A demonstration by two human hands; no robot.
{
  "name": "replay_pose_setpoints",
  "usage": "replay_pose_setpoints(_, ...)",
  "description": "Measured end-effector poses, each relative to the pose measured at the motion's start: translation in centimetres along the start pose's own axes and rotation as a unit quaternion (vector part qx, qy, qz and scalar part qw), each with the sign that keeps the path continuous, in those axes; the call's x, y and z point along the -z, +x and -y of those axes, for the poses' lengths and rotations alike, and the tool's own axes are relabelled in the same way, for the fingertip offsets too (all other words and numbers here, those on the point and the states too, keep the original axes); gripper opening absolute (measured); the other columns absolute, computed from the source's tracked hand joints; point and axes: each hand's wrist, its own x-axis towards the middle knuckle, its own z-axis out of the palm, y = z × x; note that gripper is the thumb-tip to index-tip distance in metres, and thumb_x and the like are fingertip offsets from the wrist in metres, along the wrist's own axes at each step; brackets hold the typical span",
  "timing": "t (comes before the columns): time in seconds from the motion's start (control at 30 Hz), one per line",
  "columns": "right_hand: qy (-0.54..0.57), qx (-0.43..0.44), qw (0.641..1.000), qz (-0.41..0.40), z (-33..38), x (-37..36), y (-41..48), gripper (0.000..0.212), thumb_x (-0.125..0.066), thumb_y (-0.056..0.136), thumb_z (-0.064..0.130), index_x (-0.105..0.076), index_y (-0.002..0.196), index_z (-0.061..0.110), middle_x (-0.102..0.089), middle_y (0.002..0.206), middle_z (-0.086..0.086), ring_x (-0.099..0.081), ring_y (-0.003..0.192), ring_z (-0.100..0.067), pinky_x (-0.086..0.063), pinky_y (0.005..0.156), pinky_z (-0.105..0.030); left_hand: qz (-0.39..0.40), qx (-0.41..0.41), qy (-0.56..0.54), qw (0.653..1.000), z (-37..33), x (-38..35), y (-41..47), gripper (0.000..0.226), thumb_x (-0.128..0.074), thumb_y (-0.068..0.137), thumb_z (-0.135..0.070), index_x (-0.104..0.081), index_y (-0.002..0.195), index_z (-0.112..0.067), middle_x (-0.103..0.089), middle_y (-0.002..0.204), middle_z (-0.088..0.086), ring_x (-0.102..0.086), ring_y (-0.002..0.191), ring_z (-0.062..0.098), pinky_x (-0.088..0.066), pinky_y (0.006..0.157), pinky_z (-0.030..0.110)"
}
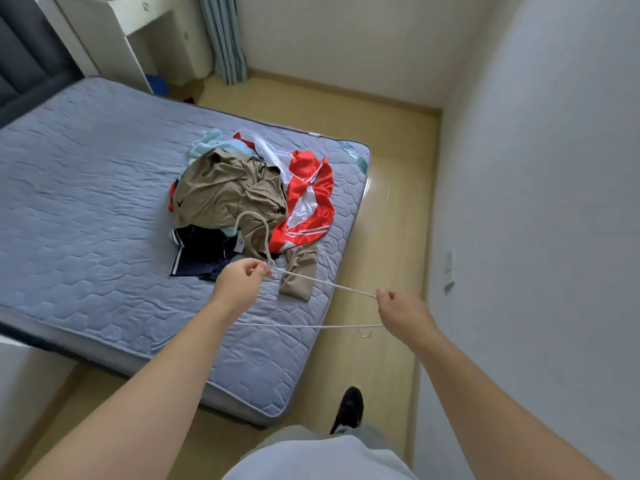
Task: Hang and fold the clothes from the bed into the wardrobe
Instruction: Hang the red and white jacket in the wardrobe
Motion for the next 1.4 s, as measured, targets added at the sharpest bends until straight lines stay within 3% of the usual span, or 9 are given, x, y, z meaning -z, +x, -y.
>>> replay_pose_setpoints(0.17, -0.115, 0.048, 0.985, 0.121, 3.4, 3.0, 9.7, 0.034, -0.045, 0.095, 0.041, -0.065, 0.091, 0.013, -0.069, 0.098, -0.01, -0.064, 0.092, -0.028, -0.052, 0.08, -0.034, 0.004, 0.0, 0.094, 0.996, -4.8, -2.7, 6.0, 0.021, -0.057, 0.097, -0.034, -0.069, 0.081, -0.03, -0.061, 0.067, -0.011, -0.054, 0.063, 0.01, -0.038, 0.059, 0.028)
replay_pose_setpoints(0.27, -0.07, 0.124, 0.975, 0.173, 7.5, 3.2, 13.6, 0.047, -0.06, 0.09, 0.047, -0.063, 0.124, 0.015, -0.066, 0.123, -0.002, -0.062, 0.111, -0.022, -0.048, 0.087, -0.027, -0.01, 0.004, 0.116, 0.993, -6.7, -4.2, 9.3, 0.014, -0.062, 0.095, -0.034, -0.062, 0.081, -0.03, -0.063, 0.076, -0.012, -0.058, 0.073, 0.008, -0.039, 0.063, 0.026)
replay_pose_setpoints(0.37, 0.0, 0.199, 0.963, 0.182, 11.2, 3.0, 17.1, 0.053, -0.067, 0.087, 0.049, -0.058, 0.133, 0.023, -0.064, 0.122, 0.006, -0.06, 0.112, -0.012, -0.045, 0.089, -0.024, -0.026, 0.011, 0.117, 0.993, -7.6, -5.6, 13.1, 0.014, -0.067, 0.091, -0.033, -0.058, 0.081, -0.029, -0.063, 0.079, -0.012, -0.056, 0.073, 0.005, -0.038, 0.06, 0.024)
replay_pose_setpoints(0.57, -0.08, 0.244, 0.948, 0.188, 16.8, 1.2, 26.4, 0.039, -0.052, 0.092, 0.054, -0.059, 0.124, 0.034, -0.068, 0.111, 0.008, -0.062, 0.101, -0.015, -0.053, 0.082, -0.035, 0.013, 0.023, 0.076, 0.997, -7.5, -8.9, 23.3, 0.017, -0.071, 0.087, -0.029, -0.055, 0.085, -0.027, -0.063, 0.079, -0.009, -0.059, 0.072, 0.01, -0.041, 0.064, 0.027)
replay_pose_setpoints(0.7, -0.083, 0.191, 0.961, 0.183, 18.6, -0.6, 33.0, 0.029, -0.042, 0.101, 0.042, -0.059, 0.083, 0.028, -0.058, 0.074, 0.011, -0.056, 0.075, -0.019, -0.038, 0.057, -0.031, 0.04, 0.036, 0.046, 0.997, -6.7, -10.5, 30.4, 0.015, -0.072, 0.087, -0.024, -0.059, 0.09, -0.02, -0.062, 0.075, -0.013, -0.056, 0.068, -0.003, -0.039, 0.059, 0.007)
replay_pose_setpoints(0.8, -0.115, 0.158, 0.959, 0.204, 19.1, -1.8, 36.8, 0.042, -0.04, 0.102, 0.042, -0.044, 0.064, 0.026, -0.051, 0.068, 0.006, -0.051, 0.071, -0.022, -0.034, 0.057, -0.033, 0.046, 0.068, 0.02, 0.996, -5.7, -11.0, 33.7, 0.01, -0.068, 0.089, -0.018, -0.061, 0.095, -0.023, -0.064, 0.082, -0.014, -0.057, 0.069, -0.009, -0.038, 0.062, 0.001)
replay_pose_setpoints(0.9, -0.152, 0.141, 0.958, 0.198, 18.8, -2.9, 39.9, 0.041, -0.035, 0.103, 0.045, -0.044, 0.07, 0.023, -0.057, 0.08, -0.002, -0.053, 0.078, -0.026, -0.038, 0.061, -0.034, -0.011, 0.11, 0.007, 0.994, -3.7, -11.3, 36.6, 0.012, -0.065, 0.089, -0.013, -0.063, 0.093, -0.024, -0.066, 0.091, -0.008, -0.06, 0.075, 0.001, -0.043, 0.07, 0.007)
replay_pose_setpoints(1.07, -0.15, 0.122, 0.962, 0.192, 18.0, -4.9, 44.4, 0.042, -0.03, 0.105, 0.043, -0.047, 0.072, 0.024, -0.053, 0.079, 0.001, -0.052, 0.076, -0.024, -0.032, 0.054, -0.033, -0.039, 0.275, -0.006, 0.961, 1.7, -12.6, 41.3, 0.013, -0.057, 0.09, -0.011, -0.056, 0.087, -0.024, -0.069, 0.095, 0.009, -0.066, 0.092, 0.031, -0.054, 0.088, 0.044)
replay_pose_setpoints(1.4, -0.144, 0.08, 0.968, 0.19, 15.4, -11.1, 50.7, 0.029, -0.027, 0.106, 0.036, -0.048, 0.086, 0.034, -0.051, 0.096, 0.002, -0.052, 0.089, -0.024, -0.043, 0.072, -0.037, 0.048, 0.332, 0.104, 0.936, 12.6, -18.0, 51.9, 0.031, -0.059, 0.09, -0.017, -0.066, 0.12, -0.016, -0.063, 0.13, 0.01, -0.057, 0.12, 0.031, -0.043, 0.095, 0.03)
